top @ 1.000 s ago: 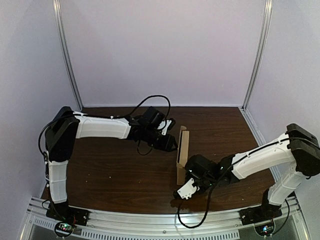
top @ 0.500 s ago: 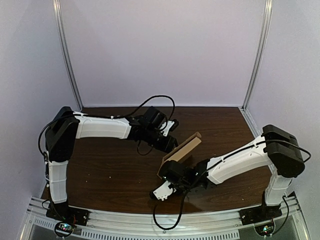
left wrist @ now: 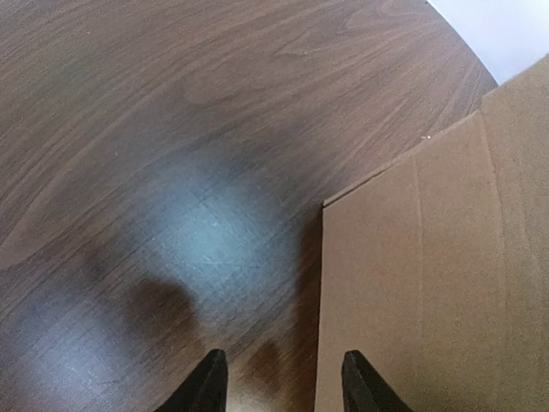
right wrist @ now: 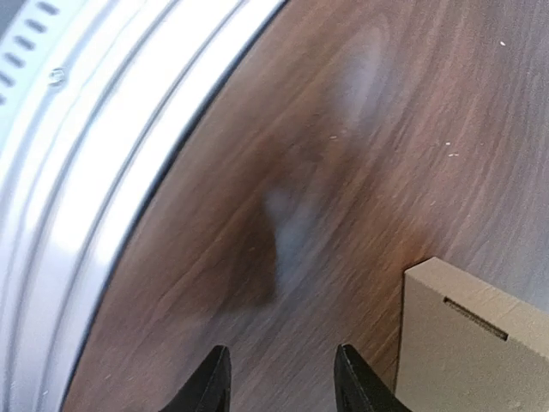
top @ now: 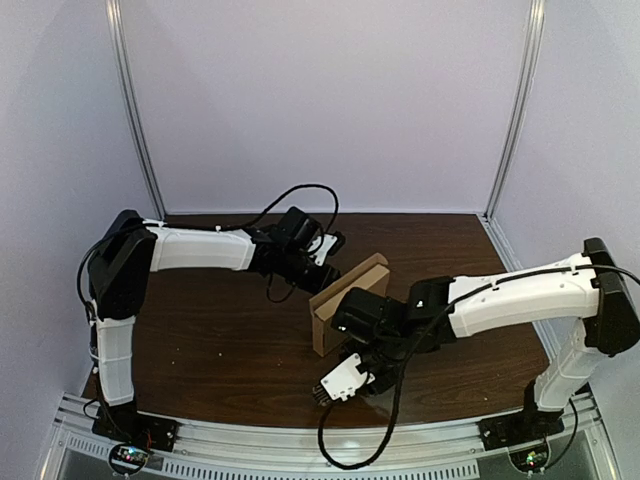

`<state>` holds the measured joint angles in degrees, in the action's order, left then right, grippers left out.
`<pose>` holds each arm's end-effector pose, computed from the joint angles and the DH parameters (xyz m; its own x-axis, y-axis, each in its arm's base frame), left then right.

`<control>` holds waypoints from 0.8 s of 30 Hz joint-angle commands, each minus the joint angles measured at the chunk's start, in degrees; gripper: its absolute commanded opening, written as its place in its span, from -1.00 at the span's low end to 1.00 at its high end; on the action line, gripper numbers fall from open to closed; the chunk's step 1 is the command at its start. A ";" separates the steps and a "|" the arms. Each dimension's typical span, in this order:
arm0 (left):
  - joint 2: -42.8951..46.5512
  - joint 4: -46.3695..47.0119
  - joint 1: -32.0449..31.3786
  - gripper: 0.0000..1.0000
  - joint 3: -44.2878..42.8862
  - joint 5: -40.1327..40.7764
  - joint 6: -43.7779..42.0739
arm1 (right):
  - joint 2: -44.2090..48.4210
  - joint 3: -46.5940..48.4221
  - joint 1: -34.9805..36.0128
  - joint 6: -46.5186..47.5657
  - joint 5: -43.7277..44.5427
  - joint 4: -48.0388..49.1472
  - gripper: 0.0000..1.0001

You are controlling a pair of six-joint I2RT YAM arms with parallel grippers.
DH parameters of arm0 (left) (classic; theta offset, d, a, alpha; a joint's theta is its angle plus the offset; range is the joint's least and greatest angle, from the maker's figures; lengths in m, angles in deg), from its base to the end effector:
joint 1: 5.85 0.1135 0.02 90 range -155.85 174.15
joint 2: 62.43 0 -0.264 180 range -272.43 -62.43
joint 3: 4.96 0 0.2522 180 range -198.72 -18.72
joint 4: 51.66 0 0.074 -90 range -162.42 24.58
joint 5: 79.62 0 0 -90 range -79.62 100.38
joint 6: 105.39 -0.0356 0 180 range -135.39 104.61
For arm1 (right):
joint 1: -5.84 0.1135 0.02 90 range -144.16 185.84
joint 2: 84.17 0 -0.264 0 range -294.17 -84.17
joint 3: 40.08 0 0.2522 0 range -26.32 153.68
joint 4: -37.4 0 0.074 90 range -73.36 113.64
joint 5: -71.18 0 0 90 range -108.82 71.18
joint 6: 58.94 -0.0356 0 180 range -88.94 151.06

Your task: Fold the paper box

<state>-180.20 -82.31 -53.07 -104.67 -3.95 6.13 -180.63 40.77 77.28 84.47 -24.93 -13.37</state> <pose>0.3021 -0.3395 0.1874 -0.7763 0.3156 -0.5457 0.5775 0.7030 -0.4151 0.1035 0.3201 0.2077 0.5939 -0.7394 -0.3171 -0.8041 -0.5328 -0.2636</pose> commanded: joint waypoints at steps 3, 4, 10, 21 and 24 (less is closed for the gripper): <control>-0.14 0.03 -0.15 -0.04 -2.06 2.49 -2.42 | 9.93 2.25 -6.66 -2.82 -15.13 -23.15 -0.12; -0.16 -0.14 -0.09 -0.04 -2.25 2.74 -2.56 | 11.49 2.77 -9.27 -2.66 -16.89 -25.11 -0.11; 1.23 -4.28 0.18 -0.03 -3.97 10.67 -3.58 | 17.31 6.93 -30.35 -0.09 -28.13 -28.52 0.06; 28.88 3.53 0.20 0.14 18.46 15.67 -3.84 | 0.60 18.93 -54.69 1.76 -43.62 -24.11 0.38; 31.90 6.69 -0.57 0.29 20.55 10.92 -2.93 | -4.71 21.57 -54.69 2.28 -42.61 -21.29 0.40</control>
<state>-151.03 -82.20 -53.09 -86.77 11.77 3.12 -180.28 59.24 22.31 84.40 -65.41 -36.89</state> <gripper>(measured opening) 0.595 0.696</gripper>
